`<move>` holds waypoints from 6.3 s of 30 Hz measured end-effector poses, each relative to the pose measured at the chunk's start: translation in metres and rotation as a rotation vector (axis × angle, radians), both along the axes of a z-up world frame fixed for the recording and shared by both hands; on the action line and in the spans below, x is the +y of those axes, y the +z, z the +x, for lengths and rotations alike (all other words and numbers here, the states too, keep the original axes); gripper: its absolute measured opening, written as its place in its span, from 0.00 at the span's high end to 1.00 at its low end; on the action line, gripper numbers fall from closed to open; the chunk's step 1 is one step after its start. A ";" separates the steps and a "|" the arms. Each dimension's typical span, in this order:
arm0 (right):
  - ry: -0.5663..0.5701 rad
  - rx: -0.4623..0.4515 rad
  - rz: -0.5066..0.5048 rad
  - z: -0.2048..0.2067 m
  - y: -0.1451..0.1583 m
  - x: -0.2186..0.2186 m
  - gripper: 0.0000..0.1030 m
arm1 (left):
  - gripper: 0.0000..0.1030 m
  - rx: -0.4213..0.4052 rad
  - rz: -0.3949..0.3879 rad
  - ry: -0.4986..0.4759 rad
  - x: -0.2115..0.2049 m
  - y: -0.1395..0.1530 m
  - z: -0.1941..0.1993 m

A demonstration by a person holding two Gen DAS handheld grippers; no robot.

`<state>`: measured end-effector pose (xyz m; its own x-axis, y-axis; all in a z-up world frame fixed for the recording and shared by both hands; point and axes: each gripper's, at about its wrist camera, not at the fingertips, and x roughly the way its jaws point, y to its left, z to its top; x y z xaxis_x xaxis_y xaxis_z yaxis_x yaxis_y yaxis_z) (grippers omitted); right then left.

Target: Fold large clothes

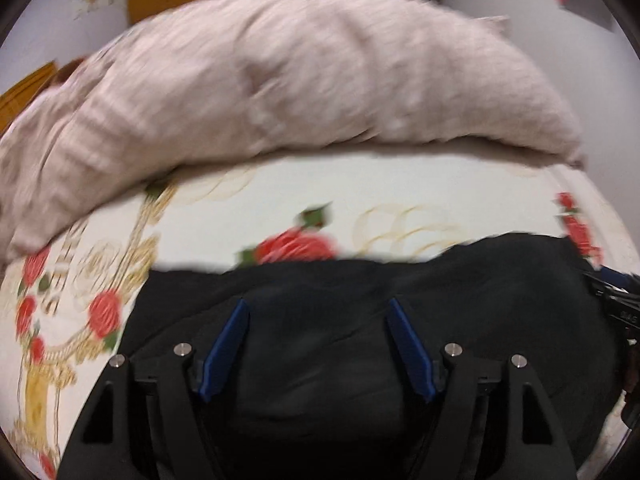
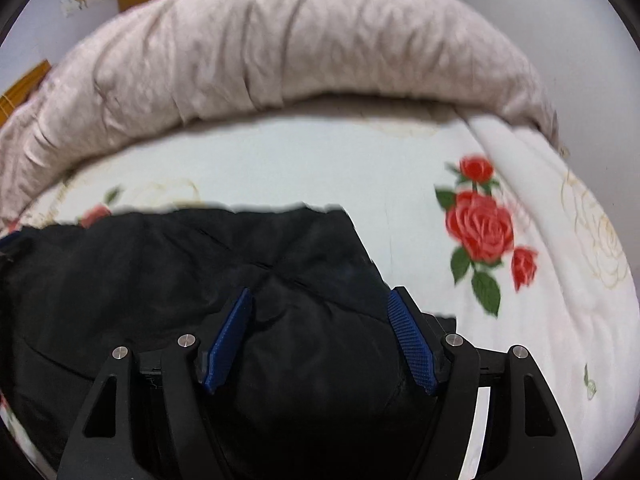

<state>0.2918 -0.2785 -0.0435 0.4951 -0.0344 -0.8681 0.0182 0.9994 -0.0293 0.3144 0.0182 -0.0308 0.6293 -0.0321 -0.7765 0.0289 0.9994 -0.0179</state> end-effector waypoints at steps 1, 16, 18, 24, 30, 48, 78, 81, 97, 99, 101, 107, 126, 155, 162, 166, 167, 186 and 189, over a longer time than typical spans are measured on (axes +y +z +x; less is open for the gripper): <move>-0.003 0.003 0.001 -0.001 -0.005 0.000 0.31 | 0.28 0.024 -0.008 0.021 0.008 -0.009 0.002; -0.036 -0.009 0.018 0.017 -0.038 -0.010 0.30 | 0.26 -0.020 0.010 0.038 0.004 -0.048 0.015; -0.036 -0.014 0.018 0.018 -0.039 -0.010 0.30 | 0.26 -0.024 0.016 0.040 0.002 -0.049 0.016; -0.040 -0.018 0.018 0.019 -0.041 -0.009 0.30 | 0.26 -0.026 0.019 0.039 0.002 -0.051 0.017; -0.050 -0.020 -0.006 0.014 -0.016 -0.010 0.30 | 0.31 0.012 0.030 0.027 0.005 -0.031 0.019; -0.005 -0.096 -0.031 0.006 -0.024 0.020 0.30 | 0.28 0.006 -0.061 0.167 0.084 -0.052 0.017; -0.024 -0.113 0.015 0.015 -0.031 0.014 0.30 | 0.27 0.022 -0.073 0.183 0.084 -0.061 0.026; -0.022 -0.101 0.025 0.009 -0.008 0.008 0.30 | 0.30 0.025 -0.066 0.175 0.085 -0.037 0.021; -0.067 -0.081 0.061 -0.070 0.000 -0.029 0.37 | 0.51 -0.011 -0.177 0.141 0.119 -0.033 -0.067; -0.064 -0.068 0.060 -0.067 -0.002 -0.030 0.37 | 0.51 -0.008 -0.177 0.145 0.117 -0.034 -0.064; -0.065 -0.062 0.054 -0.067 0.001 -0.031 0.37 | 0.51 0.001 -0.170 0.146 0.117 -0.033 -0.065; -0.042 -0.139 0.051 -0.095 0.040 -0.029 0.37 | 0.55 -0.052 -0.153 0.140 0.120 0.000 -0.094; -0.105 -0.009 0.134 -0.082 -0.009 -0.055 0.23 | 0.48 0.086 -0.235 0.213 0.142 -0.048 -0.065; -0.044 0.098 0.423 -0.057 -0.050 -0.073 0.41 | 0.15 0.149 -0.382 0.184 0.138 -0.087 -0.042; -0.029 0.074 0.407 -0.060 -0.027 -0.067 0.71 | 0.67 0.137 -0.335 0.140 0.125 -0.062 -0.049; -0.022 0.031 0.390 -0.071 0.003 -0.066 0.77 | 0.73 0.088 -0.297 0.149 0.123 -0.027 -0.062; -0.019 0.023 0.389 -0.074 0.007 -0.067 0.77 | 0.74 0.073 -0.298 0.147 0.123 -0.018 -0.067; -0.027 0.041 0.400 -0.167 0.038 -0.074 0.76 | 0.88 0.134 -0.251 0.183 0.123 0.002 -0.162; -0.047 0.080 0.392 -0.164 0.024 -0.077 0.69 | 0.67 0.165 -0.340 0.256 0.143 -0.022 -0.164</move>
<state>0.1277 -0.3559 -0.0199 0.4311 0.2861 -0.8557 0.0777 0.9331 0.3511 0.1502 0.1607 -0.0528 0.5188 -0.1621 -0.8394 -0.2490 0.9106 -0.3298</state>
